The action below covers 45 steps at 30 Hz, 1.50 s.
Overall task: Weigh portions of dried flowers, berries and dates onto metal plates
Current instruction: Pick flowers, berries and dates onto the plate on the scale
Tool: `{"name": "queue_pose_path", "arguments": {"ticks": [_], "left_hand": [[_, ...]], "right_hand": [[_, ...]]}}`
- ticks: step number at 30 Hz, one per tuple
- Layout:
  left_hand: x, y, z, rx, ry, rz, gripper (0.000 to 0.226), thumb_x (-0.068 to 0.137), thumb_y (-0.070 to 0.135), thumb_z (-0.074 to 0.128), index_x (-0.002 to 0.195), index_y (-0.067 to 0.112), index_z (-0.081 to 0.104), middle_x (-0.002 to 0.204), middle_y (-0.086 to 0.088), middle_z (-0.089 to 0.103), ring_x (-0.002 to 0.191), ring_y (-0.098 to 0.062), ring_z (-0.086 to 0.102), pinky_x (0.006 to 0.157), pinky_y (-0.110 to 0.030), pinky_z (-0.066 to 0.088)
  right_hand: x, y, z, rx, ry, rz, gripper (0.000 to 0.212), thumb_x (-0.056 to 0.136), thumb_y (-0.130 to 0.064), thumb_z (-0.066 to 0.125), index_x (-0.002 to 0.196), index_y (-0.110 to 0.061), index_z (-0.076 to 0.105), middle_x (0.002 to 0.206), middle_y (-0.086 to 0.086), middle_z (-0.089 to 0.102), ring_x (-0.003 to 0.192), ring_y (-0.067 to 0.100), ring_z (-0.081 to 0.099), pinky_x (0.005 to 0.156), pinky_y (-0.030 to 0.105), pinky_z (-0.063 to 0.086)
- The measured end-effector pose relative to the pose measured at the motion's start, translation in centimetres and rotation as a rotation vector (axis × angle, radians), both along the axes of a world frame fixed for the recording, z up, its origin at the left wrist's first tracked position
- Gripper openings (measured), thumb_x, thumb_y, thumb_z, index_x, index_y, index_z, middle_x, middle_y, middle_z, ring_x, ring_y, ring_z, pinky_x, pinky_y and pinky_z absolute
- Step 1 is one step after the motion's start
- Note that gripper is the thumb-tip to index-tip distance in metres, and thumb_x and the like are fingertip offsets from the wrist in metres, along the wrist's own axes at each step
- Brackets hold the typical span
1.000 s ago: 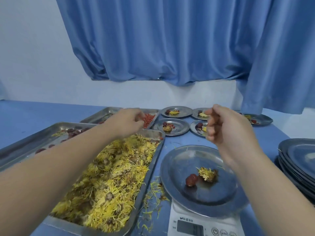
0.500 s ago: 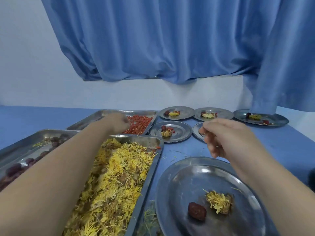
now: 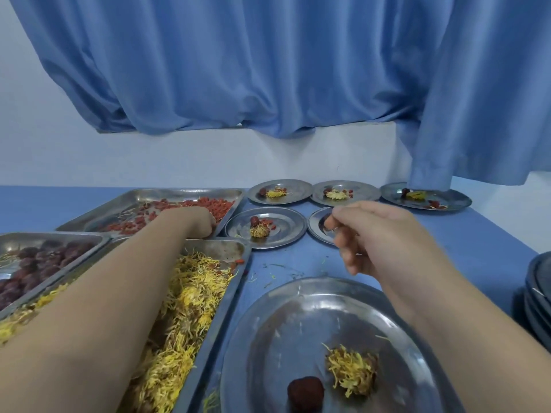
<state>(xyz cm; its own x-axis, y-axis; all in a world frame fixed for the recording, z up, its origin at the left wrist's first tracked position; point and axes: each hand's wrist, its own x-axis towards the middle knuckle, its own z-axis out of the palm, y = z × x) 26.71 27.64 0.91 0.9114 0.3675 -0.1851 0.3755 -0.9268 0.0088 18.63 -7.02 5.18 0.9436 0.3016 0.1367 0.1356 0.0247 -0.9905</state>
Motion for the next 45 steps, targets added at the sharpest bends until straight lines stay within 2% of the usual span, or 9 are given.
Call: {"name": "queue_pose_path", "arguments": {"ticks": [3, 13, 17, 21, 25, 31, 40, 43, 45], "left_hand": [[-0.1, -0.5, 0.9, 0.051, -0.029, 0.002, 0.029, 0.087, 0.007, 0.05, 0.088, 0.025, 0.072, 0.093, 0.001, 0.064, 0.081, -0.019, 0.061, 0.069, -0.033, 0.049], [-0.5, -0.1, 1.4, -0.045, -0.201, 0.055, 0.02, 0.086, 0.0, 0.06, 0.084, 0.014, 0.074, 0.093, -0.005, 0.069, 0.074, -0.017, 0.064, 0.057, -0.026, 0.048], [-0.8, 0.6, 2.1, -0.126, -0.316, 0.073, 0.023, 0.084, -0.005, 0.061, 0.078, 0.015, 0.071, 0.087, 0.0, 0.066, 0.071, -0.013, 0.061, 0.07, -0.032, 0.053], [-1.3, 0.9, 2.4, -0.22, -0.393, 0.077, 0.018, 0.08, -0.007, 0.069, 0.075, 0.011, 0.069, 0.087, -0.005, 0.068, 0.078, -0.019, 0.065, 0.065, -0.028, 0.049], [-1.8, 0.7, 2.4, -0.21, -0.402, 0.086, 0.016, 0.08, -0.005, 0.071, 0.077, 0.011, 0.068, 0.093, -0.007, 0.069, 0.085, -0.021, 0.064, 0.079, -0.035, 0.053], [-3.7, -0.9, 4.4, -0.379, -0.538, 0.049, 0.012, 0.082, 0.0, 0.073, 0.081, 0.011, 0.069, 0.083, -0.003, 0.07, 0.064, -0.008, 0.064, 0.042, -0.009, 0.041], [-11.3, -10.5, 8.1, -0.697, -0.374, -0.308, 0.013, 0.085, 0.006, 0.072, 0.095, 0.015, 0.073, 0.085, -0.002, 0.076, 0.076, -0.011, 0.073, 0.065, -0.012, 0.051], [-14.1, -14.1, 8.3, -0.728, -0.282, -0.393, 0.013, 0.087, 0.008, 0.07, 0.095, 0.019, 0.072, 0.086, 0.001, 0.076, 0.079, -0.012, 0.073, 0.07, -0.021, 0.057], [-15.7, -16.0, 8.1, -0.684, -0.24, -0.453, 0.013, 0.088, 0.012, 0.07, 0.095, 0.023, 0.072, 0.085, 0.006, 0.076, 0.08, -0.008, 0.073, 0.071, -0.017, 0.054]], "right_hand": [[0.1, -0.1, 0.2, 0.019, 0.007, -0.011, 0.021, 0.09, -0.016, 0.057, 0.074, -0.007, 0.067, 0.052, 0.001, 0.054, 0.042, 0.013, 0.044, 0.039, 0.024, 0.037], [0.1, -0.2, 0.3, 0.031, -0.01, -0.013, 0.021, 0.09, -0.017, 0.057, 0.075, -0.008, 0.067, 0.052, 0.0, 0.054, 0.041, 0.012, 0.044, 0.04, 0.024, 0.038], [0.2, -0.3, -0.1, 0.029, 0.006, -0.011, 0.02, 0.089, -0.018, 0.057, 0.075, -0.008, 0.068, 0.054, 0.001, 0.054, 0.044, 0.013, 0.044, 0.042, 0.025, 0.038], [0.5, -0.4, -0.2, 0.036, 0.01, -0.016, 0.02, 0.089, -0.018, 0.058, 0.075, -0.008, 0.068, 0.054, 0.0, 0.054, 0.042, 0.012, 0.044, 0.041, 0.024, 0.038], [0.9, -0.5, -0.5, 0.04, 0.032, -0.027, 0.018, 0.087, -0.017, 0.059, 0.074, -0.008, 0.067, 0.053, 0.0, 0.054, 0.041, 0.012, 0.043, 0.04, 0.023, 0.037], [1.2, -0.8, -0.7, 0.04, 0.055, -0.039, 0.016, 0.085, -0.015, 0.057, 0.076, -0.008, 0.068, 0.055, 0.001, 0.053, 0.043, 0.012, 0.043, 0.041, 0.022, 0.037], [0.1, -1.3, 1.3, 0.087, 0.043, -0.043, 0.016, 0.088, -0.015, 0.056, 0.075, -0.01, 0.065, 0.054, 0.0, 0.052, 0.045, 0.013, 0.042, 0.042, 0.023, 0.035], [-0.8, -2.0, 2.7, 0.158, 0.006, -0.032, 0.017, 0.088, -0.015, 0.056, 0.074, -0.009, 0.065, 0.054, 0.0, 0.051, 0.044, 0.013, 0.042, 0.041, 0.023, 0.034], [-1.5, -2.7, 3.5, 0.203, -0.014, -0.029, 0.017, 0.088, -0.016, 0.056, 0.074, -0.009, 0.064, 0.053, -0.001, 0.051, 0.044, 0.013, 0.041, 0.04, 0.023, 0.034]]}}
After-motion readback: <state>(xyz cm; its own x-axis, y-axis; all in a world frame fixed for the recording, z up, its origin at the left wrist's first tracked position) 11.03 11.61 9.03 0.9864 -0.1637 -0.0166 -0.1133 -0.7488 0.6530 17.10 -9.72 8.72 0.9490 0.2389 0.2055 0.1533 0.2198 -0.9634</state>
